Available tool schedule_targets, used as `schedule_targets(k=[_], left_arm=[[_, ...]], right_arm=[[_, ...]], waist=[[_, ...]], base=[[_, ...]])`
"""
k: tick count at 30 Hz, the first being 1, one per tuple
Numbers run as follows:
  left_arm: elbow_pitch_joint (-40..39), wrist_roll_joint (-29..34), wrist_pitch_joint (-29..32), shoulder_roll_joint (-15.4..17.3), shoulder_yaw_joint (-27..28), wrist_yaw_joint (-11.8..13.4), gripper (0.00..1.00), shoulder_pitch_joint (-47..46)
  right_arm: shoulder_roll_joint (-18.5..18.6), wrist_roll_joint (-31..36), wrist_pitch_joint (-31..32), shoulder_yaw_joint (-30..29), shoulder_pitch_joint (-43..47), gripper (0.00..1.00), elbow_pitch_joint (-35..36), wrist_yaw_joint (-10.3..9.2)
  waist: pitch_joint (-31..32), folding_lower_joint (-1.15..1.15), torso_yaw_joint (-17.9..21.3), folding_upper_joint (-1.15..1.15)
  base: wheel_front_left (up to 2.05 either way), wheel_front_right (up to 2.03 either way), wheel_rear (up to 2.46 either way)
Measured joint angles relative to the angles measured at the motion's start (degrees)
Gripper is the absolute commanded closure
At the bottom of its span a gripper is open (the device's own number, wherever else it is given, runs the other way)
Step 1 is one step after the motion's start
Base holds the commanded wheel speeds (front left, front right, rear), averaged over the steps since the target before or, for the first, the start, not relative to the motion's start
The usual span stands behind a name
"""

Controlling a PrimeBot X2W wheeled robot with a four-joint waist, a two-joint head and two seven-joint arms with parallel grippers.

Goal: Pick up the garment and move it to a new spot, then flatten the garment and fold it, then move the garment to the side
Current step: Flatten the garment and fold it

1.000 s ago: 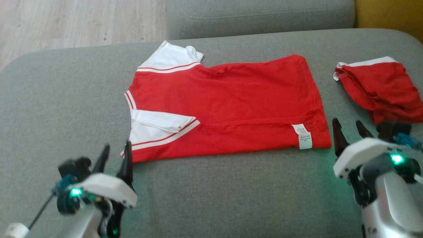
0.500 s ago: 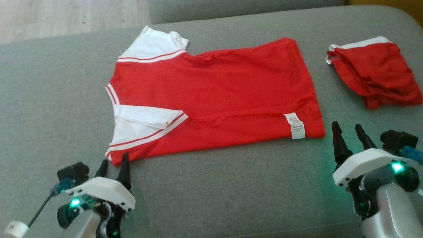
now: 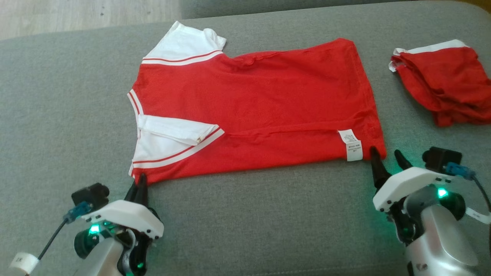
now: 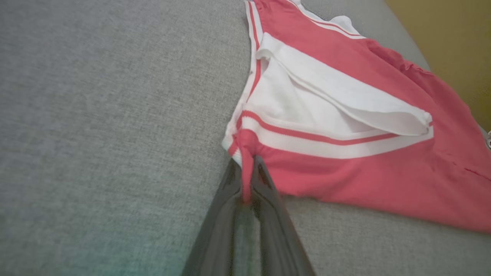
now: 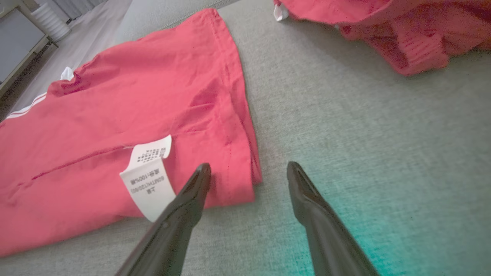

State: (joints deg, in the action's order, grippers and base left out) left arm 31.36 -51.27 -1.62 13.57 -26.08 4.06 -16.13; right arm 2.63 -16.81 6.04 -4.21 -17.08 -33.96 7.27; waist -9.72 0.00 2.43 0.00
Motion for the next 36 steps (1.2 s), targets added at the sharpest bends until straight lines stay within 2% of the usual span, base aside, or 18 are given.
schedule_targets(k=[3, 5, 6, 10, 19, 25, 31, 36], left_arm=[[0.2, 0.0, -0.5, -0.3, -0.1, -0.1, 1.0, 0.0], [0.3, 0.0, -0.6, -0.5, -0.3, -0.6, 1.0, 0.0], [0.3, 0.0, -1.0, -0.6, -0.4, -0.6, 1.0, 0.0], [0.0, 0.0, -2.0, -0.8, -0.7, -1.1, 1.0, 0.0], [-5.9, 0.8, -3.0, 0.6, -0.7, -1.0, 1.0, 0.0], [-16.3, 0.9, -0.6, 3.9, -0.7, 1.1, 1.0, 2.3], [-24.2, 0.9, 3.9, 6.7, -3.0, 3.7, 1.0, 12.1], [-26.3, 0.3, 3.5, 7.2, -3.2, 6.1, 1.0, 18.6]], right_arm=[[0.0, 0.2, 0.0, 0.6, -1.5, 0.0, -3.7, 0.0], [0.0, 0.2, 0.0, 1.1, -2.2, 0.37, -5.5, 0.0], [0.1, 0.2, -0.4, 1.1, -2.6, 0.58, -6.2, 0.0], [0.1, -1.1, -1.3, 1.8, -3.9, 1.0, -8.4, 0.0], [0.1, -3.5, -1.5, 0.1, -6.7, 1.0, -9.6, 0.0], [0.1, -4.6, 4.0, -2.8, -6.1, 1.0, -4.5, 0.0], [0.0, -4.2, 10.0, -3.3, 4.0, 1.0, 4.0, 0.0], [-0.1, -5.9, 11.1, -3.8, 13.0, 1.0, 10.0, 0.0]], waist=[[0.0, 0.0, -0.4, 0.0], [0.2, 0.0, -0.6, 0.0], [0.3, 0.0, -0.8, 0.0], [1.3, 0.0, -1.0, 0.0], [5.1, 0.0, -1.1, 0.0], [8.1, -0.01, -1.4, 0.0], [8.7, -0.01, -1.7, 0.0], [8.0, -0.01, -1.5, 0.0]], base=[[0.0, 0.0, 0.0], [0.0, 0.0, 0.0], [0.0, 0.0, 0.0], [0.0, 0.0, 0.0], [0.0, 0.0, 0.0], [0.0, 0.0, 0.0], [0.0, 0.0, 0.0], [0.0, 0.0, 0.0]])
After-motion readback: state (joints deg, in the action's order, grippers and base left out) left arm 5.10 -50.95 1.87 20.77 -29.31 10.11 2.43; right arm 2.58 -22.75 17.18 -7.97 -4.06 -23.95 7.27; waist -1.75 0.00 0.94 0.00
